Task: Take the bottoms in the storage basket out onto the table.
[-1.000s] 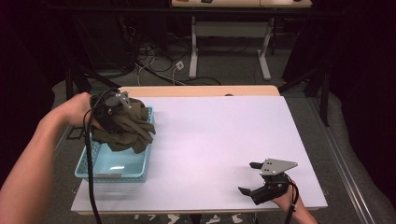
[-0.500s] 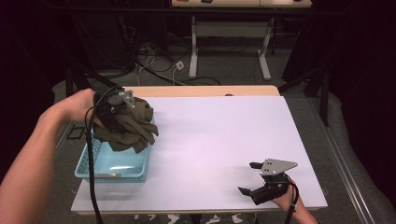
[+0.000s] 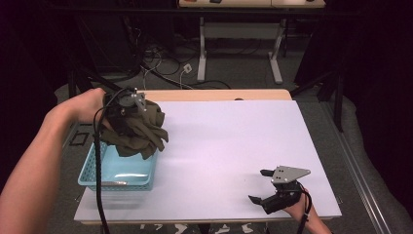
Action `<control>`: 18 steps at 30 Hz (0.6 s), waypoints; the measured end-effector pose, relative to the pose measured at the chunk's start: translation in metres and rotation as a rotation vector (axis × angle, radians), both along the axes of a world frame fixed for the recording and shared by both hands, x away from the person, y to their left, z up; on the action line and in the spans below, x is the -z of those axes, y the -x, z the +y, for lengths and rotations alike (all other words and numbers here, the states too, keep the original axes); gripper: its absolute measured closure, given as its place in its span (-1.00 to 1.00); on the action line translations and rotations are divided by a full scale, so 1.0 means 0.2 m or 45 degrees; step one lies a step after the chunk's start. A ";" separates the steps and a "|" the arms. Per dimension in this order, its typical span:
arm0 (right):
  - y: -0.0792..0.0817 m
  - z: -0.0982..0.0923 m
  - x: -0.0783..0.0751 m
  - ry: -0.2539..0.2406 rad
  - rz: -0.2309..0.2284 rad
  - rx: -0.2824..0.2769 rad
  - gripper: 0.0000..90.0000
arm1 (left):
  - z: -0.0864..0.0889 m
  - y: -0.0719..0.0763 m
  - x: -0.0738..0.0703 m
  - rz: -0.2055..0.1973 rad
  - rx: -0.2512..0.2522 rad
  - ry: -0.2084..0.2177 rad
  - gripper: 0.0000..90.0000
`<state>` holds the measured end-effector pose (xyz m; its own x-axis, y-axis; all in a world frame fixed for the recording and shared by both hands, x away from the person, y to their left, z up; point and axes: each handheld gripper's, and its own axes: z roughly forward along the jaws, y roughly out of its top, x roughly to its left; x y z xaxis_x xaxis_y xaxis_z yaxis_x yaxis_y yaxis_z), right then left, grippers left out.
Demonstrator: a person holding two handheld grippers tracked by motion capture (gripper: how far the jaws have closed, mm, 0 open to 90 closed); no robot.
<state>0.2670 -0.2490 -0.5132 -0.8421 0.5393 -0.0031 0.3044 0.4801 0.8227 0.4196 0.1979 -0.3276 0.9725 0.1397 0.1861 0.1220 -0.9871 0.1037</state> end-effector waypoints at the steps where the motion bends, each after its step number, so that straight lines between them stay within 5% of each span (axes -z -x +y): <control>1: 0.00 0.00 0.00 0.000 0.001 0.000 -0.86 | -0.01 0.00 -0.01 -0.004 0.013 -0.003 -0.34; 18: 0.00 0.00 0.00 -0.004 -0.001 0.001 -0.86 | -0.12 0.00 -0.05 -0.003 0.059 -0.018 -0.34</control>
<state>0.2676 -0.2496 -0.5131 -0.8417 0.5399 -0.0024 0.3040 0.4775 0.8244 0.4196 0.1732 -0.3182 0.9775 0.0916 0.1898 0.0756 -0.9931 0.0896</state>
